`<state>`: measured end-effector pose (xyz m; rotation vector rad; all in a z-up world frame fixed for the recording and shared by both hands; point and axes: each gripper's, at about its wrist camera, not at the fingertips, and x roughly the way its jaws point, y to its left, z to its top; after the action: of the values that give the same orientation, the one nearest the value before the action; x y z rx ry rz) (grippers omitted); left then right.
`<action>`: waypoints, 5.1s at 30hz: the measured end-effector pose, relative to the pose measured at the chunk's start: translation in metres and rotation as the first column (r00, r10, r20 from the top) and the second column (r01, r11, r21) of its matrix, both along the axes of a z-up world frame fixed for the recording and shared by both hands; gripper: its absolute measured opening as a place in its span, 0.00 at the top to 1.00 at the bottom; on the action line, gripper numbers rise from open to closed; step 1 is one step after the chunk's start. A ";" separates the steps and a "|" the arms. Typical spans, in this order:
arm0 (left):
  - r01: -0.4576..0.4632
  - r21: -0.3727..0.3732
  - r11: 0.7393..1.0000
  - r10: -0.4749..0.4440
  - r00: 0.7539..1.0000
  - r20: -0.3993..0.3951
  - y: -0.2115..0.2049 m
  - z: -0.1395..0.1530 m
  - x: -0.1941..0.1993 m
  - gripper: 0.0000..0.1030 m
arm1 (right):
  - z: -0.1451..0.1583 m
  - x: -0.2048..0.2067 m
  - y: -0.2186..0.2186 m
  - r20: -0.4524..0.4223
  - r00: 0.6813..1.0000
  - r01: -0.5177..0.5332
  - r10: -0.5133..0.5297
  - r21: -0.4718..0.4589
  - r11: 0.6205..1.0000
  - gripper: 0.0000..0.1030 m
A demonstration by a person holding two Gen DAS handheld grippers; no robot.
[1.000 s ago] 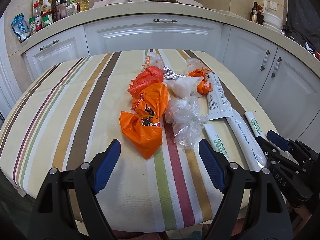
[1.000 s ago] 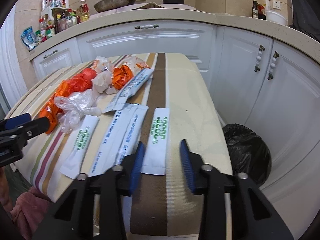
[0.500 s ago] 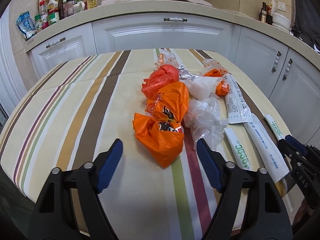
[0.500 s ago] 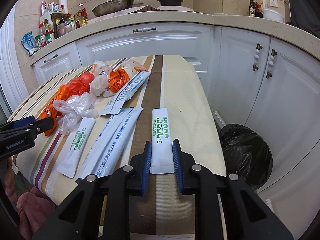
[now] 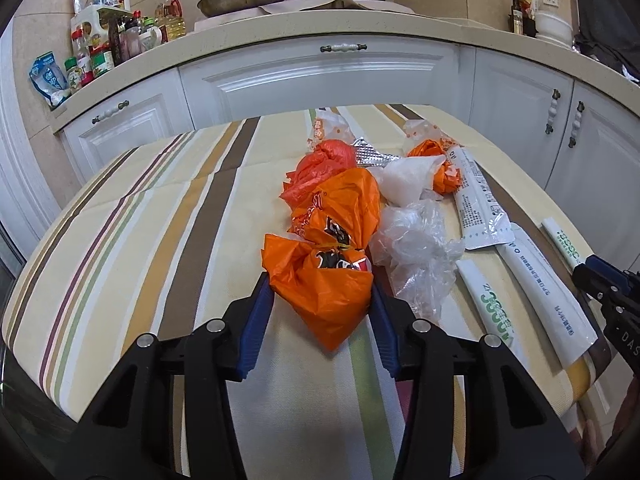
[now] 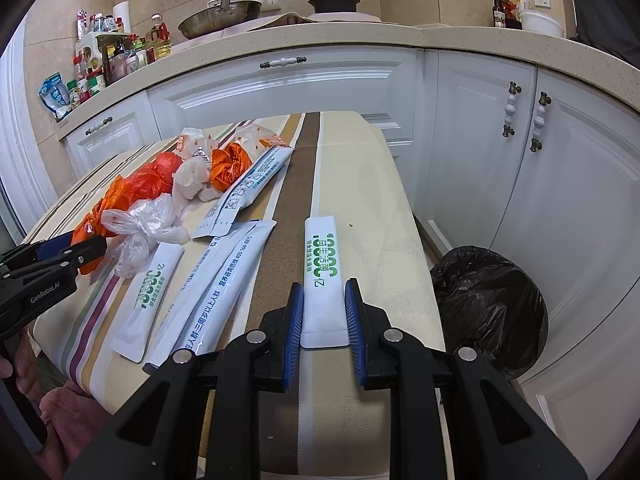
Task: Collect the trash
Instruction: 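Grasp the orange plastic bag with the left tool while the right tool grasps a white sachet, then carry the orange bag and white sachet over the black bin with both tools, then open both tools to drop the items into the bin, return to table, then grasp a white sachet with the right tool while the left tool grasps another sachet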
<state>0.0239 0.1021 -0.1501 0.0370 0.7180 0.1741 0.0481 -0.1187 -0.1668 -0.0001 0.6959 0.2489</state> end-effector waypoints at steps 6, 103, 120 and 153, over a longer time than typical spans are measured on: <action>-0.018 -0.007 1.000 0.018 1.000 0.019 0.003 0.009 -0.010 0.57 | 0.005 -0.006 -0.005 0.023 1.000 0.003 -0.004 0.010 1.000 0.78; -0.073 0.042 0.996 0.072 0.996 0.044 -0.051 0.040 0.017 0.31 | 0.044 -0.007 -0.034 0.135 0.985 0.093 -0.104 0.084 0.992 0.47; -0.214 -0.023 0.977 0.214 0.977 0.006 0.024 0.013 -0.020 0.31 | 0.018 -0.023 0.045 0.104 0.993 -0.055 0.056 -0.017 0.998 0.47; 0.003 -0.025 1.000 -0.004 0.999 -0.049 -0.088 -0.018 0.001 0.37 | 0.021 -0.031 -0.038 0.116 0.991 0.054 -0.067 0.108 0.993 0.74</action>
<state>0.0246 0.0140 -0.1681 0.0187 0.7684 0.1614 0.0173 -0.1569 -0.1459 0.1055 0.5626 0.2251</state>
